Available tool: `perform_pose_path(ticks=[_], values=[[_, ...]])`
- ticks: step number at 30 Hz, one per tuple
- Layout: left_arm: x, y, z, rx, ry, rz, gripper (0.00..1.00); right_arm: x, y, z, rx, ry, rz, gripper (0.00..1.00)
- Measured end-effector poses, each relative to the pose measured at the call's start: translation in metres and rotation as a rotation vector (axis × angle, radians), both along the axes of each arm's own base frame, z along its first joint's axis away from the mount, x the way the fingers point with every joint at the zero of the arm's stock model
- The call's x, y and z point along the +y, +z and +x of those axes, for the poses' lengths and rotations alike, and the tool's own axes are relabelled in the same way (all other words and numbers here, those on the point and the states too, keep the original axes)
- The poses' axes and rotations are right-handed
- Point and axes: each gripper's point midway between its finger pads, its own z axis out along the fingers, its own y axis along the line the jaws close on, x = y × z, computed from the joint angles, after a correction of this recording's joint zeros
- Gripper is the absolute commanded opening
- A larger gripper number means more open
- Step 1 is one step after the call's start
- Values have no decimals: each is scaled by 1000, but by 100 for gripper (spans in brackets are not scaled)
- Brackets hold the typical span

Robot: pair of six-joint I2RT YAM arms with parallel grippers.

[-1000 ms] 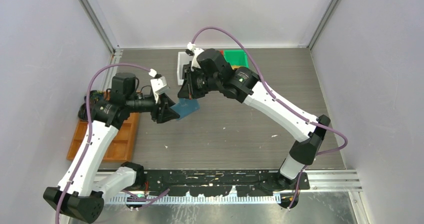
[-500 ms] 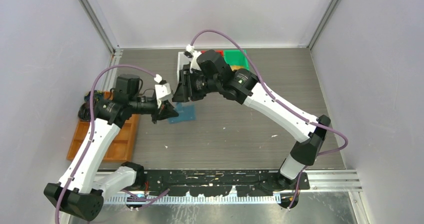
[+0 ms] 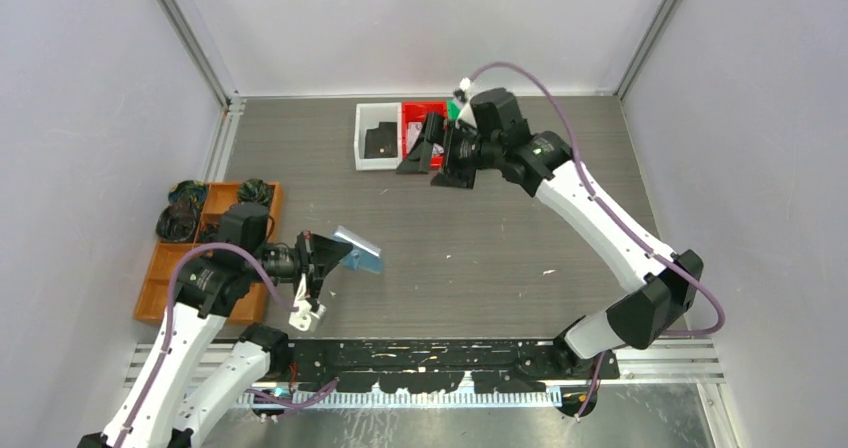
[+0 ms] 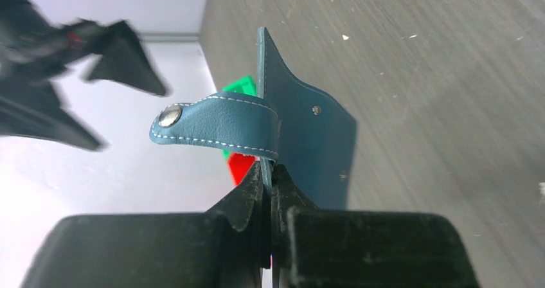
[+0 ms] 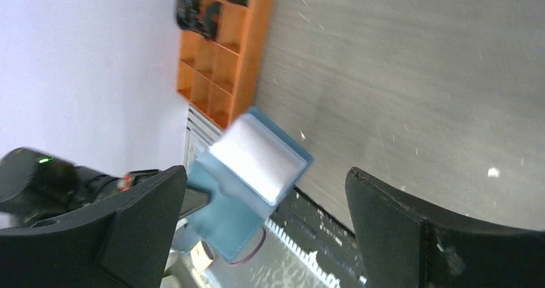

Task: Take the credit cards out of the card holder
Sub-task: Open the card holder at the center of the board.

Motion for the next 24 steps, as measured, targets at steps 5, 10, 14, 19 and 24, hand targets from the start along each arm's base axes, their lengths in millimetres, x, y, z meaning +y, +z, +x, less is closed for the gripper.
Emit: perform_pose_path(ticks=[5,10,14,19,24], values=[[-16,11,15,-170,-112,-24,0,2,-81,-15,298,-64,-6,100],[-29,14,33,-271,-166,-61,0,7,-144,-44,592,-168,82,100],[-35,22,46,-324,-179,-81,0,21,-122,-39,648,-238,257,99],[-40,38,57,-407,-185,-111,0,44,-68,-22,625,-278,532,96],[-42,55,62,-485,-184,-129,0,61,-63,-19,679,-309,623,95]])
